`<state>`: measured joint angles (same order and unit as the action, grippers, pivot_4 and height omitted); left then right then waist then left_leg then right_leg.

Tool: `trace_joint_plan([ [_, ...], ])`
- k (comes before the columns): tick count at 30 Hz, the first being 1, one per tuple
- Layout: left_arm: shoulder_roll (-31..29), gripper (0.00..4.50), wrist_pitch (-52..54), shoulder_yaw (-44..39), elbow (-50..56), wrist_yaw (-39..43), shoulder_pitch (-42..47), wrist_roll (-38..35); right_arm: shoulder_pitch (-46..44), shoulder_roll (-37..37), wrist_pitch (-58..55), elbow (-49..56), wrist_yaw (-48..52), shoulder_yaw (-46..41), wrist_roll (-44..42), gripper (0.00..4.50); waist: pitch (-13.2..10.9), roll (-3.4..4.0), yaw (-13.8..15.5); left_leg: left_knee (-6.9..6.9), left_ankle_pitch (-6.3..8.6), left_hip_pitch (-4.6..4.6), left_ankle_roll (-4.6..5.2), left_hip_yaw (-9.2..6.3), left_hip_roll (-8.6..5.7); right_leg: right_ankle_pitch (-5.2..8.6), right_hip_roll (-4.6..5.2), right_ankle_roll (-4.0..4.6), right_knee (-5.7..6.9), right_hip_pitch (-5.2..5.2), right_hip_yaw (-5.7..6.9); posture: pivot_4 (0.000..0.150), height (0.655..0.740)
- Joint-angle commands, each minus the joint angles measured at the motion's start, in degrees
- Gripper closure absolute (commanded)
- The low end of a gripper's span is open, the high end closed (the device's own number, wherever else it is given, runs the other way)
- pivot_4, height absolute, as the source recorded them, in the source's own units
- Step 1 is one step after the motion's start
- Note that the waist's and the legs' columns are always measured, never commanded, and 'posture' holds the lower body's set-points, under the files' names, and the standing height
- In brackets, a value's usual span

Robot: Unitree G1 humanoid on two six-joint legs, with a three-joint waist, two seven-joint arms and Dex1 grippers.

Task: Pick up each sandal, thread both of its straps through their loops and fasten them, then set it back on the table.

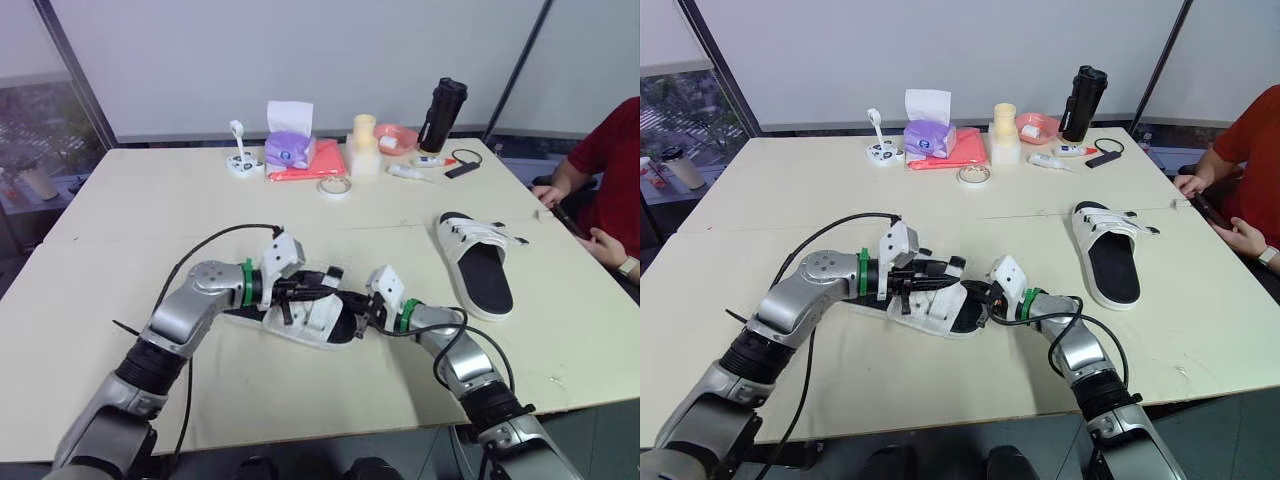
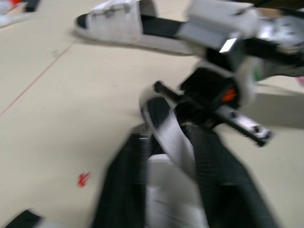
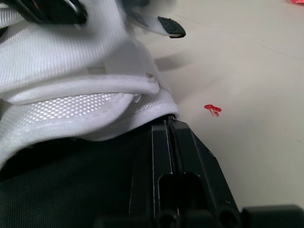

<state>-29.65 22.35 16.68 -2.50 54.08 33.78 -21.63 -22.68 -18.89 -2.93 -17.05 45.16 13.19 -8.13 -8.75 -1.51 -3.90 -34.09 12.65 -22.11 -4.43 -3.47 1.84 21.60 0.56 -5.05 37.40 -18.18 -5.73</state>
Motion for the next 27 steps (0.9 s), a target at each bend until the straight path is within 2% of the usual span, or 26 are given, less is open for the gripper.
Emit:
trace_joint_plan([
  [1,0.81,1.36,-0.18,-1.54,-0.72,-0.42,1.48,1.77,4.61,-0.43,-4.79,-10.22,-1.72,3.28,5.25,4.50,0.00,0.00,0.00,0.00,0.00,0.01,0.00,0.00,0.01,0.00,0.00,0.00,0.00,-0.01,0.00,0.150,0.7400],
  [4,1.63,0.04,-0.05,-1.93,-1.64,-0.07,1.89,2.11,4.58,-0.36,-4.83,-10.27,-1.75,3.26,5.22,4.50,0.01,0.00,-0.02,0.00,0.00,0.02,0.00,0.00,0.01,0.00,0.01,0.00,0.00,0.00,0.00,0.150,0.7400],
  [15,4.25,0.04,8.20,-4.84,0.57,2.41,3.03,-2.28,4.29,-0.28,-4.71,-10.83,-1.48,3.47,5.34,4.50,0.01,-0.01,-0.03,0.00,0.00,0.02,0.00,0.00,0.02,0.00,0.01,0.00,0.00,0.01,-0.01,0.150,0.7400],
  [18,4.41,0.80,7.68,-4.24,0.23,3.31,3.32,-1.44,4.34,-0.20,-4.71,-10.65,-1.56,3.43,5.30,4.50,0.01,-0.01,-0.07,0.00,0.00,0.02,-0.01,0.00,0.01,0.00,0.00,0.00,0.00,0.01,-0.01,0.150,0.7400],
  [25,5.33,4.21,8.19,-3.86,-0.76,4.73,4.64,-1.07,4.64,-0.10,-4.84,-10.31,-1.93,3.20,5.18,4.50,0.01,-0.02,-0.08,0.00,0.00,0.02,-0.01,0.01,0.01,0.00,0.00,0.00,0.00,0.01,-0.03,0.150,0.7400],
  [26,5.48,4.41,8.49,-3.99,-0.89,4.88,4.89,-1.21,4.68,-0.09,-4.87,-10.27,-1.99,3.16,5.15,4.50,0.01,-0.02,-0.08,0.00,0.00,0.02,-0.01,0.01,0.00,0.00,0.00,0.00,0.00,0.01,-0.03,0.150,0.7400],
  [27,5.62,4.41,8.84,-4.20,-0.97,4.97,5.10,-1.41,4.71,-0.08,-4.91,-10.25,-2.03,3.14,5.13,4.50,0.01,-0.02,-0.08,0.00,0.00,0.02,-0.01,0.01,0.00,0.00,0.00,0.00,0.00,0.00,-0.03,0.150,0.7400],
])
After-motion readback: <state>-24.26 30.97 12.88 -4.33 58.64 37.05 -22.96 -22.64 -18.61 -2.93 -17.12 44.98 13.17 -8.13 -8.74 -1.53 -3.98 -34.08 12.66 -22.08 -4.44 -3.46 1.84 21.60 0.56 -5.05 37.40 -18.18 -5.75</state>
